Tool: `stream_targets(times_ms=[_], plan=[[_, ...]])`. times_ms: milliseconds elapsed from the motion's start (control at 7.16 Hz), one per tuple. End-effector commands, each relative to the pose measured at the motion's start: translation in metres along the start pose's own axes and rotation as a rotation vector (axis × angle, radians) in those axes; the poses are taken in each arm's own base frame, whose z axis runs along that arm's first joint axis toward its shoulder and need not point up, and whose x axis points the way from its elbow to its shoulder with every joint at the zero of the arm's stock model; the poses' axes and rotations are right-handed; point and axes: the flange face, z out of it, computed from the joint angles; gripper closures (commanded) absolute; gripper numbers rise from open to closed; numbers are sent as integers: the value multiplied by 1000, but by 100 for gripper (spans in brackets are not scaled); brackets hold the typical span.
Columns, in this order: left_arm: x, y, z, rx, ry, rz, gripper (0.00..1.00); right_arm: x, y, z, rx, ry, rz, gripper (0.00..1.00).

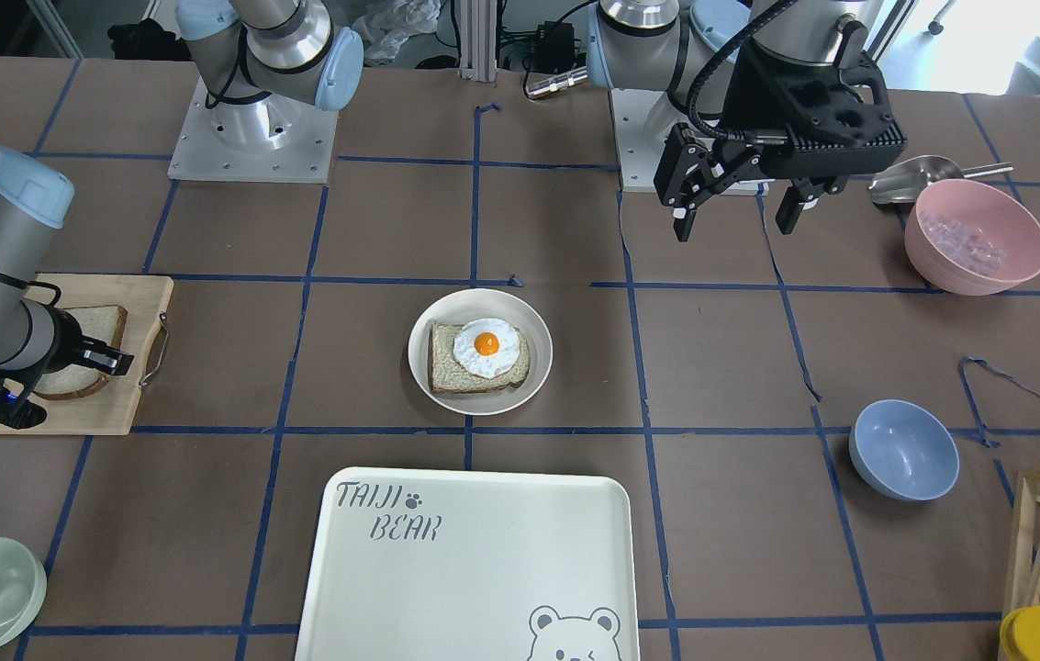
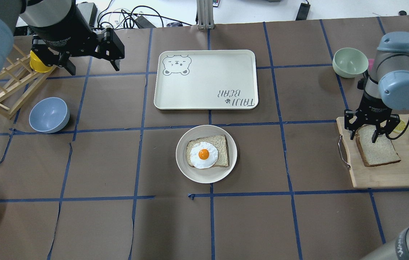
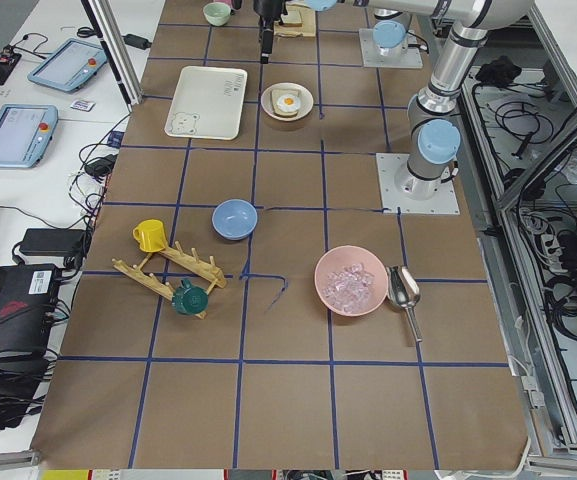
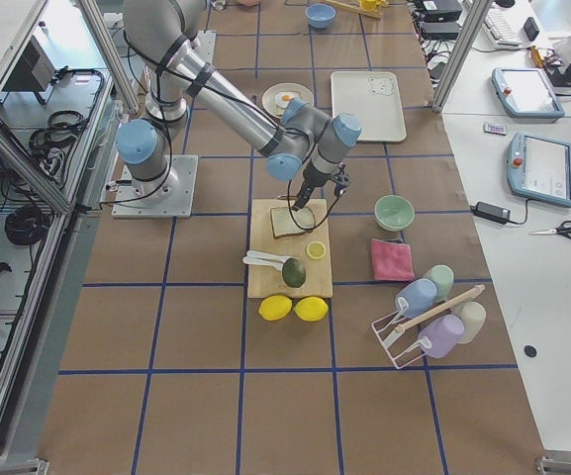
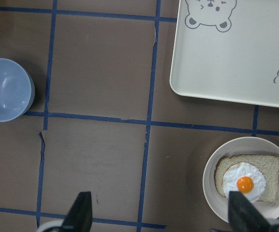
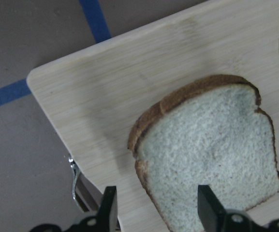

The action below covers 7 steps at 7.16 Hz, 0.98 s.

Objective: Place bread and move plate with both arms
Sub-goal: 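Move the right gripper down over the bread slice on the cutting board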

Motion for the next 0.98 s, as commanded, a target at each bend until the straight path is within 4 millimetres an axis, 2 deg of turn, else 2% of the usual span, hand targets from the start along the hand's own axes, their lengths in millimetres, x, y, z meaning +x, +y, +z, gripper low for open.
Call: stream_targets(times_ms=[0,279,419,559,699,838], plan=[[0,0,0,0,1,0,0,8,-7,11,-23,-10,24,36],[0,0,1,-1,1,0,0,7,-8,15,-30,-10,24,48],[0,0,0,0,1,0,0,6,-9,16,-35,-19,23,60],[0,0,1,-1,2,0,0,7,-9,16,-34,-19,22,82],[0,0,0,0,1,0,0,7,-9,15,-35,-22,17,100],[0,0,0,0,1,0,0,7,-9,14,-36,-21,15,100]])
